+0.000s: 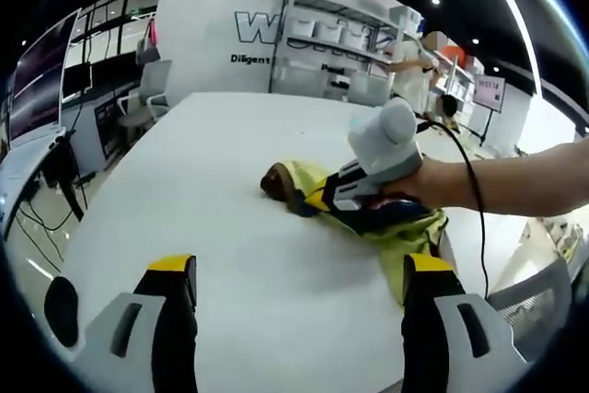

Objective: Fold the garment on the visible template until the final outline fits inside the template.

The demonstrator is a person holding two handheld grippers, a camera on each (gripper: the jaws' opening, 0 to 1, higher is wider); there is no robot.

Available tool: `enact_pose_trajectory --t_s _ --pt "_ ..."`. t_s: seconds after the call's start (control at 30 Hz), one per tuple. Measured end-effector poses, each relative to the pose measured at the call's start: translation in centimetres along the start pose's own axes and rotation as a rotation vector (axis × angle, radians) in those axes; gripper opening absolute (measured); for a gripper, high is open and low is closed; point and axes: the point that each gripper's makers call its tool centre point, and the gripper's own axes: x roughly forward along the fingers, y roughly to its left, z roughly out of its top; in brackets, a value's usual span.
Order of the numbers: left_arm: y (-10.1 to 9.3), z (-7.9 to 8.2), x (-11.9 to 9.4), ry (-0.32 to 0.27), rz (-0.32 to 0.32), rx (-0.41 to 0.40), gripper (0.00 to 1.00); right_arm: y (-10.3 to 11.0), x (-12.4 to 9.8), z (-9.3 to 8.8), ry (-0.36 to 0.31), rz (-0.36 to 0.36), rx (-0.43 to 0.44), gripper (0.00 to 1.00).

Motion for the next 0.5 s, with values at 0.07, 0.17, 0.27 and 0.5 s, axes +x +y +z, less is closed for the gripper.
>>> enact_pose_trajectory --t_s 0.07,0.17,0.27,0.5 --pt "0.3 0.0 0.1 0.001 0.004 0.002 0.86 0.0 -0.4 0.4 -0.025 -0.002 0.023 0.00" --pt "0.6 0.0 0.2 0.003 0.008 0.004 0.86 -0.3 -1.3 0.9 -0.052 -0.007 0.067 0.00" --pt "0.7 0.0 0.4 0.014 0.005 0.015 0.85 -0.7 -2.1 1.2 -0.067 -0.017 0.077 0.00" --pt "0.8 1.3 1.5 0.005 -0.011 0.064 0.85 -1.8 -3.8 1.6 -0.101 -0.041 0.106 0.00"
